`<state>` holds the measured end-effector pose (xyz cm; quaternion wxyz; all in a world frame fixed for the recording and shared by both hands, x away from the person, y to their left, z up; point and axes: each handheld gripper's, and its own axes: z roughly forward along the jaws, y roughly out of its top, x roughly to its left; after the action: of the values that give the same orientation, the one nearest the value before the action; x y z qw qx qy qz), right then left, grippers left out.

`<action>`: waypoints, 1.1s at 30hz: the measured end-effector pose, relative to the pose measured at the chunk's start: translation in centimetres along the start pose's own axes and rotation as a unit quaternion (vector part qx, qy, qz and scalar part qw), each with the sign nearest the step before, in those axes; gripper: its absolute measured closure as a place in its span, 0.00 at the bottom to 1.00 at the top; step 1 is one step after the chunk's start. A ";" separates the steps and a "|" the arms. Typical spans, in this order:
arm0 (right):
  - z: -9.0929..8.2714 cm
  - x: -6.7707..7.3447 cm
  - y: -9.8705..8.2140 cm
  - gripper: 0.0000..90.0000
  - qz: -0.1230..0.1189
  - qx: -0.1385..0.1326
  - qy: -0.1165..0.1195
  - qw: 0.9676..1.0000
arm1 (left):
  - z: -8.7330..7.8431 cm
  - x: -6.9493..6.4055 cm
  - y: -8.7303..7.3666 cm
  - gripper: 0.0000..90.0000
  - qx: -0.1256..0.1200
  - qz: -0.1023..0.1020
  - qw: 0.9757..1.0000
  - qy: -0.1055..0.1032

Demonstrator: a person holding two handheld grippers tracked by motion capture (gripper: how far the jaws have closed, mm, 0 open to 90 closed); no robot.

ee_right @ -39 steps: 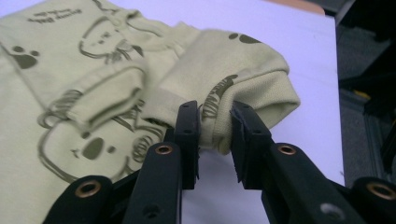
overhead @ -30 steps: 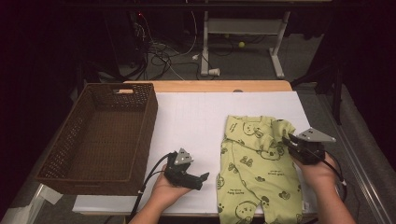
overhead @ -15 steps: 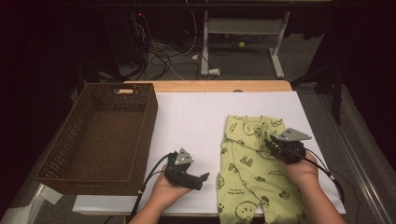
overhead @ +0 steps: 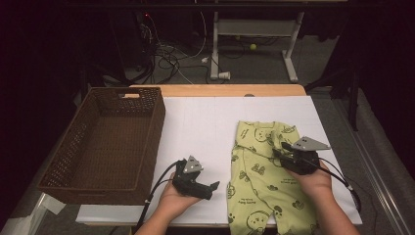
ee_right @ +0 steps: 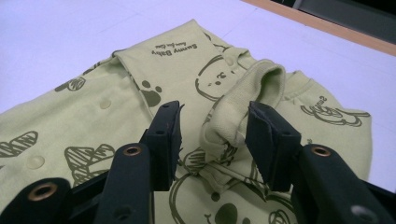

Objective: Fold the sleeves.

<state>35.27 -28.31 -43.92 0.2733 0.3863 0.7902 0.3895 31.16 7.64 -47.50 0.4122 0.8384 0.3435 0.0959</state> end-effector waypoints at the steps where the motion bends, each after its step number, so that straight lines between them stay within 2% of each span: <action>1: 0.0 0.0 0.0 0.61 0.001 -0.001 -0.002 1.000 | 0.0 0.0 0.0 0.00 0.000 0.000 1.000 0.000; 3: -0.5 -0.3 0.2 0.61 0.013 -0.014 -0.003 1.000 | 0.0 0.0 0.0 0.00 0.000 0.001 1.000 0.000; 5: -0.7 -0.4 0.3 0.61 0.015 -0.020 -0.003 1.000 | 0.0 0.0 0.0 0.00 0.001 0.000 1.000 0.000; 8: -0.5 -0.3 0.3 0.61 0.016 -0.015 0.000 1.000 | 0.0 0.0 0.0 0.00 0.002 0.001 1.000 0.001; 12: 0.9 0.4 0.4 0.60 0.010 0.007 0.019 1.000 | 0.0 0.0 0.0 0.00 0.002 0.002 1.000 0.001; 18: 2.5 1.6 0.8 0.68 -0.007 0.031 0.033 0.999 | 0.0 -0.1 0.0 0.00 0.002 0.002 1.000 0.001; 21: 3.7 1.7 0.6 0.74 -0.012 0.050 0.019 0.998 | 0.0 -0.1 0.0 0.00 0.002 0.004 1.000 0.001; 23: 4.1 1.6 0.4 0.85 -0.012 0.059 0.011 0.998 | 0.0 -0.1 0.0 0.00 0.001 0.003 1.000 0.001; 24: 4.2 1.6 0.3 0.90 -0.017 0.059 0.005 0.998 | 0.0 -0.1 0.0 0.00 0.002 0.003 1.000 0.001; 26: 3.9 1.7 0.5 0.95 -0.021 0.049 0.003 0.999 | 0.1 -0.1 0.0 0.00 0.003 0.001 1.000 0.001; 30: 3.3 2.1 0.8 0.95 -0.021 0.030 0.013 0.999 | 0.1 -0.1 0.0 0.00 0.004 0.002 1.000 0.003; 33: 3.1 2.6 0.9 0.95 -0.035 0.029 0.015 0.999 | 0.1 -0.1 0.0 0.00 0.004 0.003 1.000 0.004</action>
<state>36.47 -24.51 -45.21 0.2635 0.3605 0.8181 0.3624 31.11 7.51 -47.52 0.4075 0.8405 0.3431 0.0987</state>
